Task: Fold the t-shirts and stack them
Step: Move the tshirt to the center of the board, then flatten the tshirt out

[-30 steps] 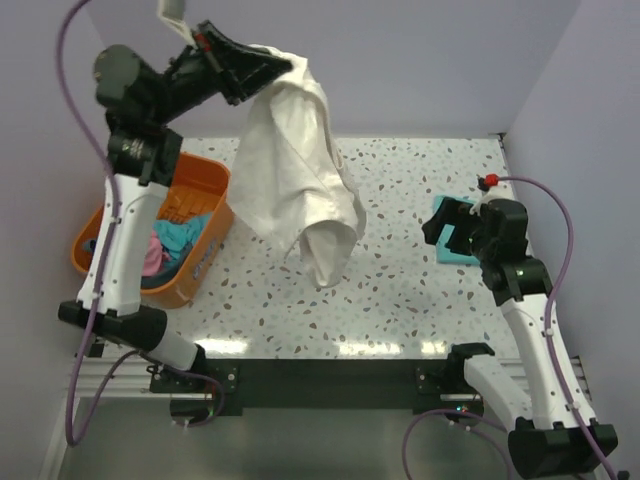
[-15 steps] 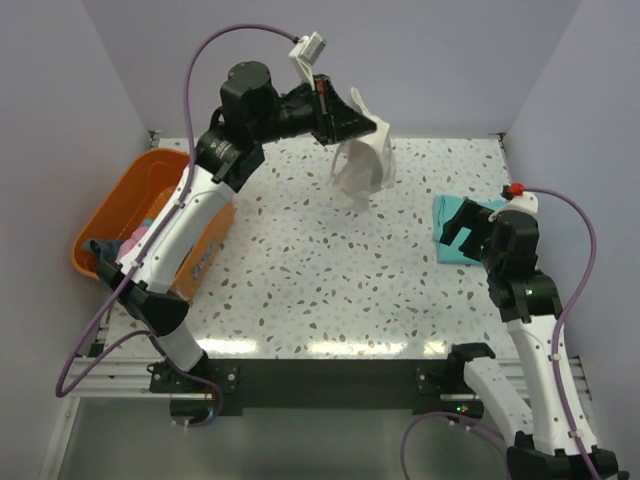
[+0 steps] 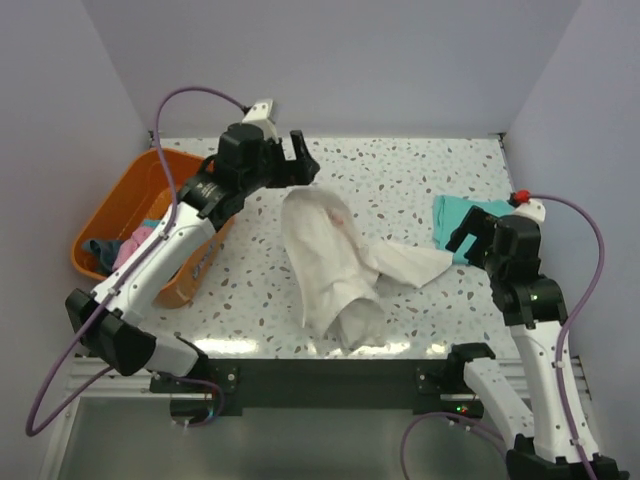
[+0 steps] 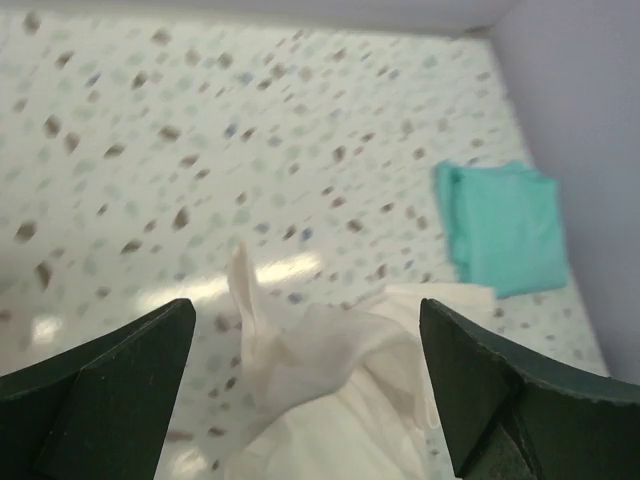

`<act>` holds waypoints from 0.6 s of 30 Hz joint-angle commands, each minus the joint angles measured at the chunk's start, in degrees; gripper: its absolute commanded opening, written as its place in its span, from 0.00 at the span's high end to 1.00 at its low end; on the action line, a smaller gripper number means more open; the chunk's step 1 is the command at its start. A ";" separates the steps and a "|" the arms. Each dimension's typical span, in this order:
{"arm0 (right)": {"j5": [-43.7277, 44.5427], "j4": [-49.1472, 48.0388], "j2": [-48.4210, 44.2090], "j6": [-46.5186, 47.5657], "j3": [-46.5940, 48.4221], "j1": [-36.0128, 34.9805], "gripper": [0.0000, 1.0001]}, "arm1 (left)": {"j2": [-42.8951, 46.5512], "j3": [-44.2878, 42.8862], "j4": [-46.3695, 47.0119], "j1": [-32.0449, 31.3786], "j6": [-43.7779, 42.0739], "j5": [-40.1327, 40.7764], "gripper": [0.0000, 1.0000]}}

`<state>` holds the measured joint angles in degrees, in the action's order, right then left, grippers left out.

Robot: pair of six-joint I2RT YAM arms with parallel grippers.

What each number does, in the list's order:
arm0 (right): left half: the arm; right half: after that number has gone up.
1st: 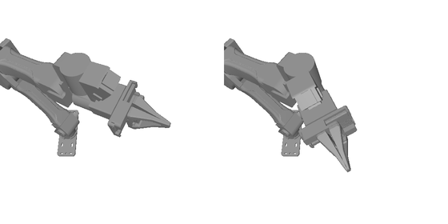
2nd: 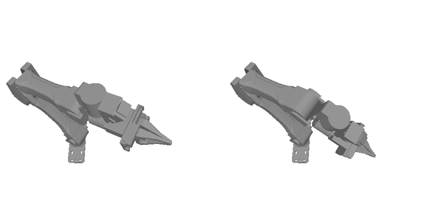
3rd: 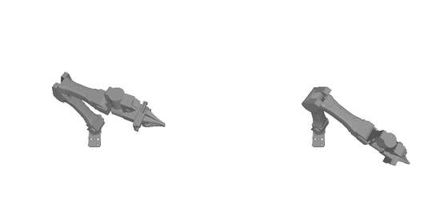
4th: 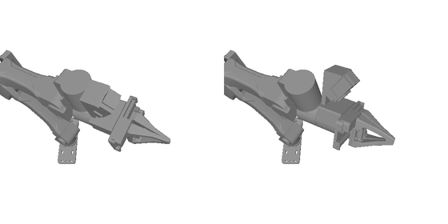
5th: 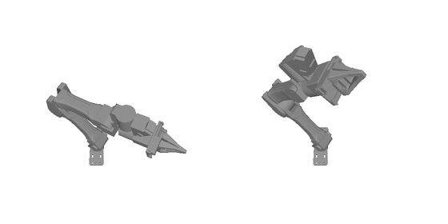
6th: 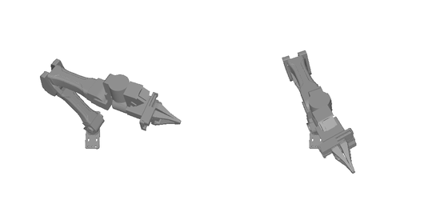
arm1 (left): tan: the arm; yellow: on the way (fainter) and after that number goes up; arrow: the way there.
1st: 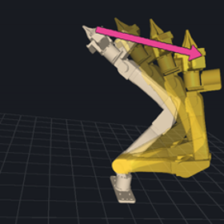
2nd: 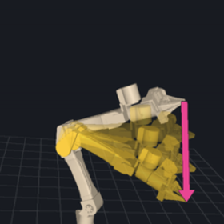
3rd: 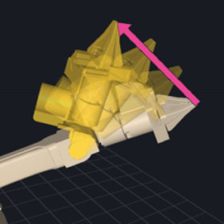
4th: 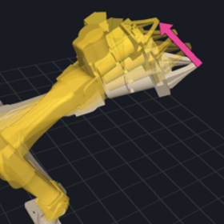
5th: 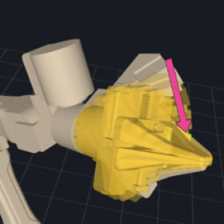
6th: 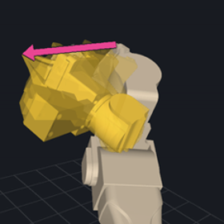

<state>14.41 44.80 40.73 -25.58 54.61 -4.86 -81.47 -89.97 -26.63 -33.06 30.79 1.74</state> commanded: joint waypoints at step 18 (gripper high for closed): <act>-8.88 -9.19 12.26 -7.11 -13.73 -8.05 0.01 | 21.87 55.05 -12.65 -6.66 20.97 0.91 0.00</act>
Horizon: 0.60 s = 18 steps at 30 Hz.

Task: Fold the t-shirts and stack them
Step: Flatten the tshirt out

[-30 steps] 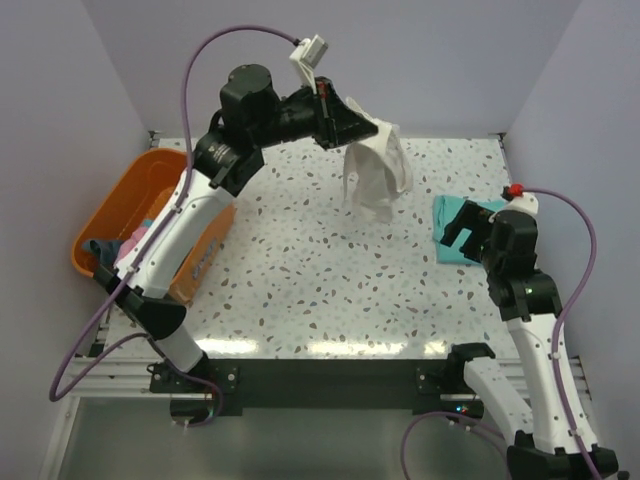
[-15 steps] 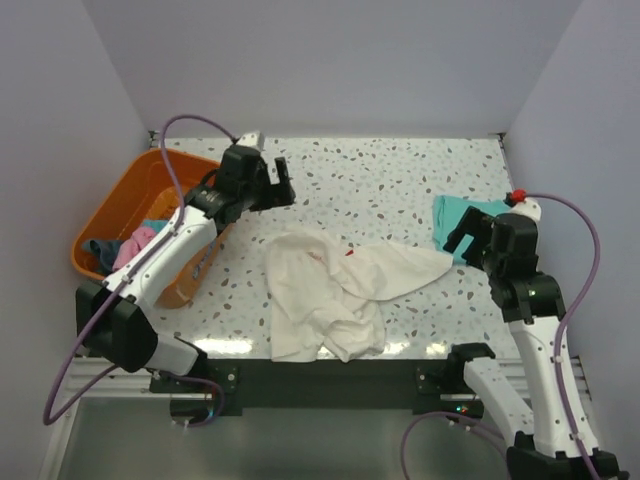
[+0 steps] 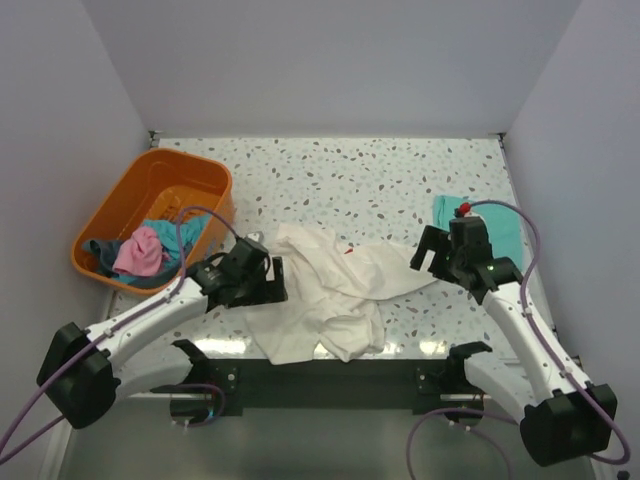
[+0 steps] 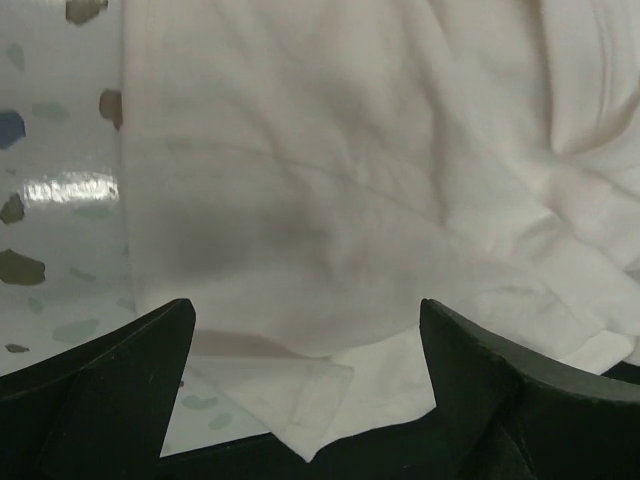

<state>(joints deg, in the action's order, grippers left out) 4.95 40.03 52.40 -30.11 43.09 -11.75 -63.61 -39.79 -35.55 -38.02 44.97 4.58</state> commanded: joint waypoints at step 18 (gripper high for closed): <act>0.32 -24.47 26.23 -6.72 -0.73 -7.76 0.01 | -24.69 -0.53 14.28 6.80 -0.93 -3.19 0.00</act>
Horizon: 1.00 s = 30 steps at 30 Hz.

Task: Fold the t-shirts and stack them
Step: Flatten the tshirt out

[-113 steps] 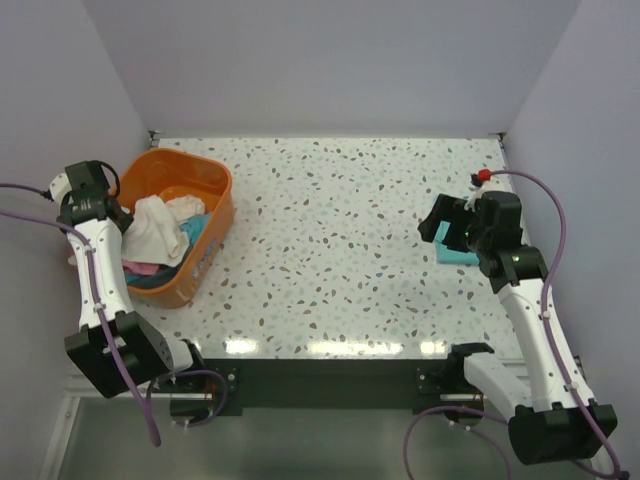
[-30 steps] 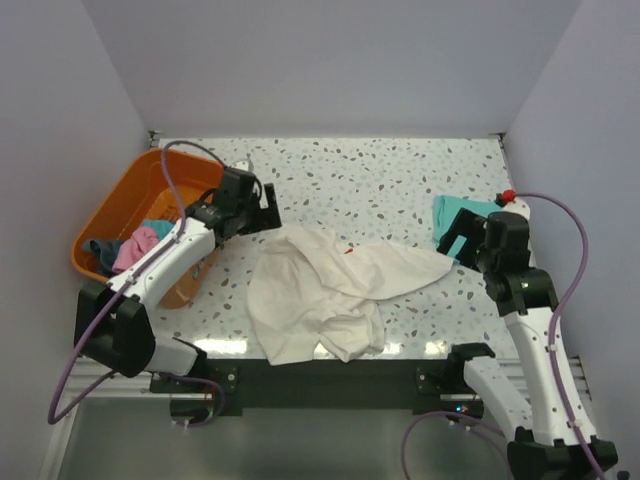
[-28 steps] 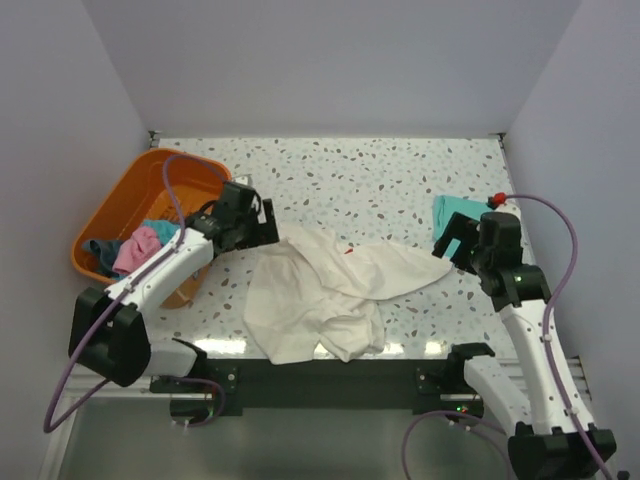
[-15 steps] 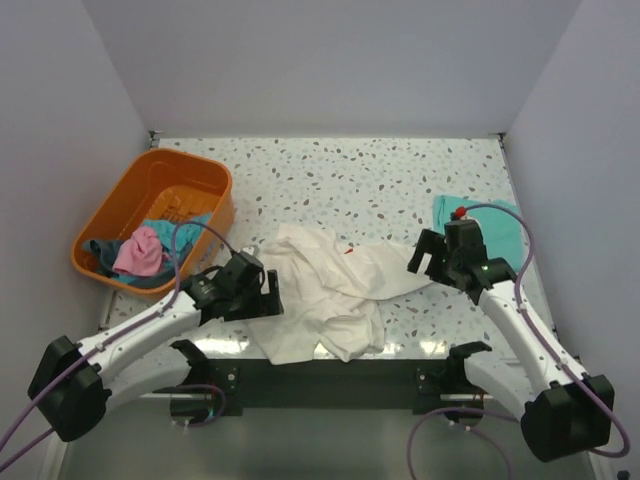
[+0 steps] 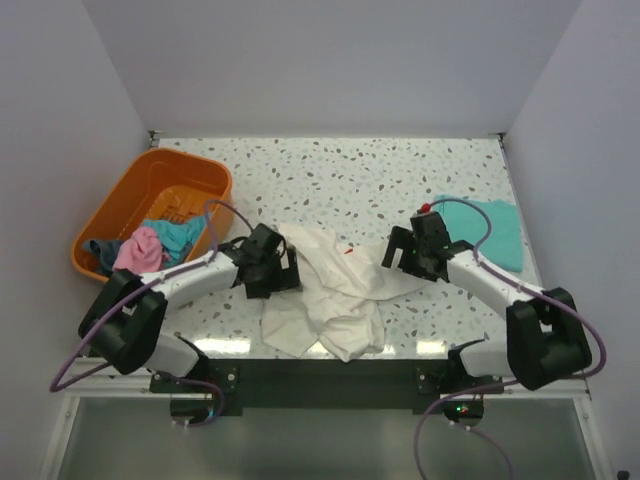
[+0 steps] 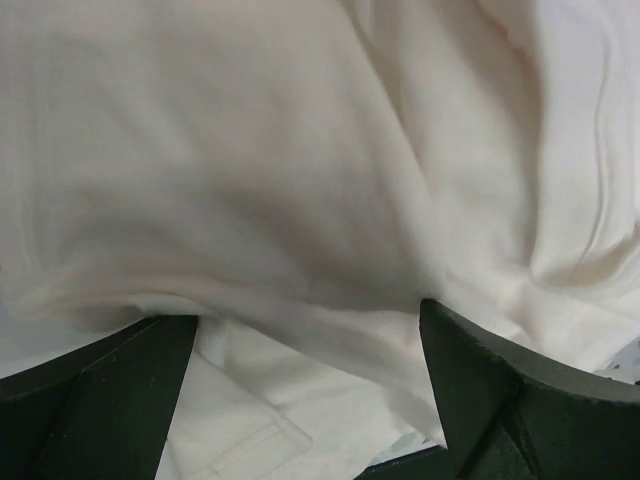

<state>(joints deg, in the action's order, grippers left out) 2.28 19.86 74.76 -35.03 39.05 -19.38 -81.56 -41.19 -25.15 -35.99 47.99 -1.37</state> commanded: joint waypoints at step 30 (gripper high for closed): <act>21.18 7.21 8.92 -2.68 16.60 0.74 0.01 | 2.34 -11.48 -7.28 8.04 -7.48 11.20 0.00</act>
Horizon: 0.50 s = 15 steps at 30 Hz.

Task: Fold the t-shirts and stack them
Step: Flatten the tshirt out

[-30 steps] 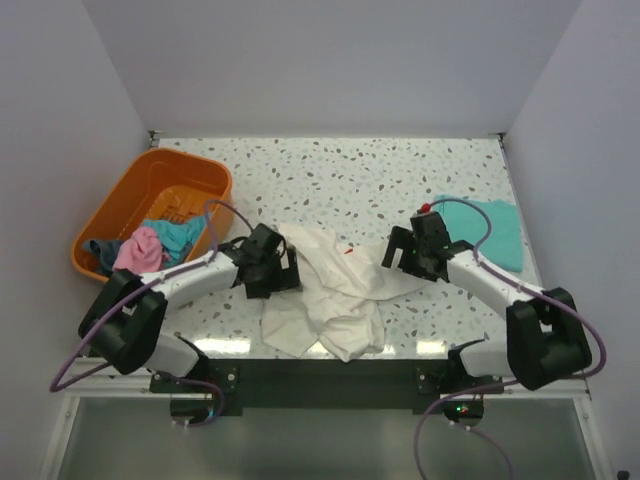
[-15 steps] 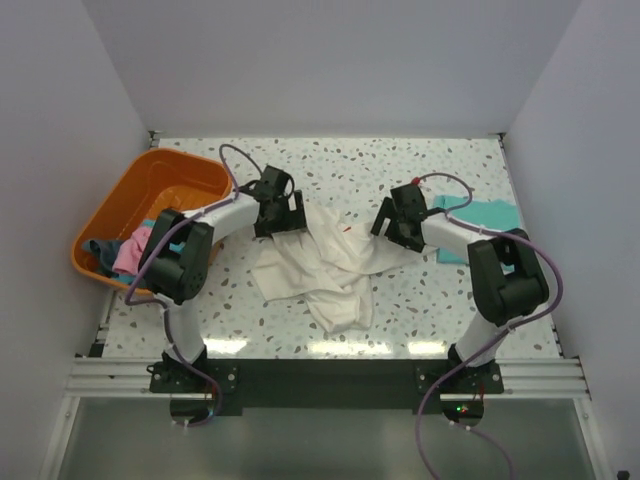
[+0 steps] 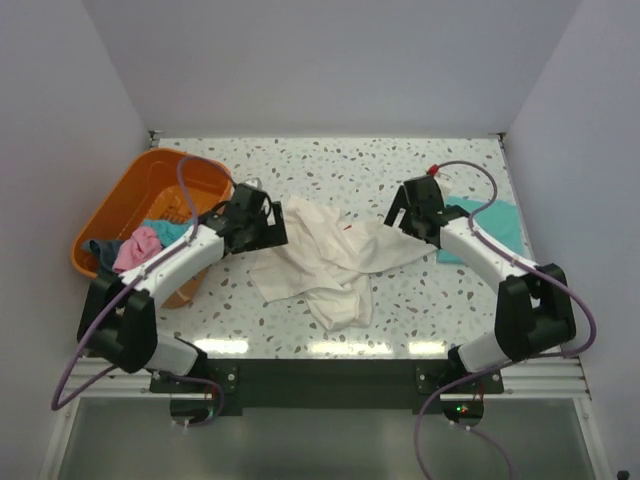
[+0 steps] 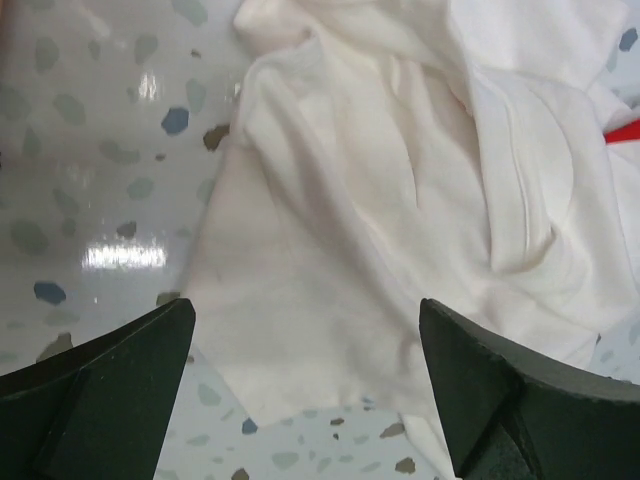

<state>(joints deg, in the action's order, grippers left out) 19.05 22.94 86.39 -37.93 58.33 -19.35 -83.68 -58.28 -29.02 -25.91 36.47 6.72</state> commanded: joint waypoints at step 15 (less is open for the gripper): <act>-2.26 -5.71 -1.94 -3.55 -13.68 1.95 0.02 | 11.71 26.11 9.06 -7.40 16.79 -3.30 0.03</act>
<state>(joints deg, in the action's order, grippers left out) 18.39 21.65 82.48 -39.51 45.12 -17.50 -70.00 -33.19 -26.83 -33.04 49.43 4.64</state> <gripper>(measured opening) 0.984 0.983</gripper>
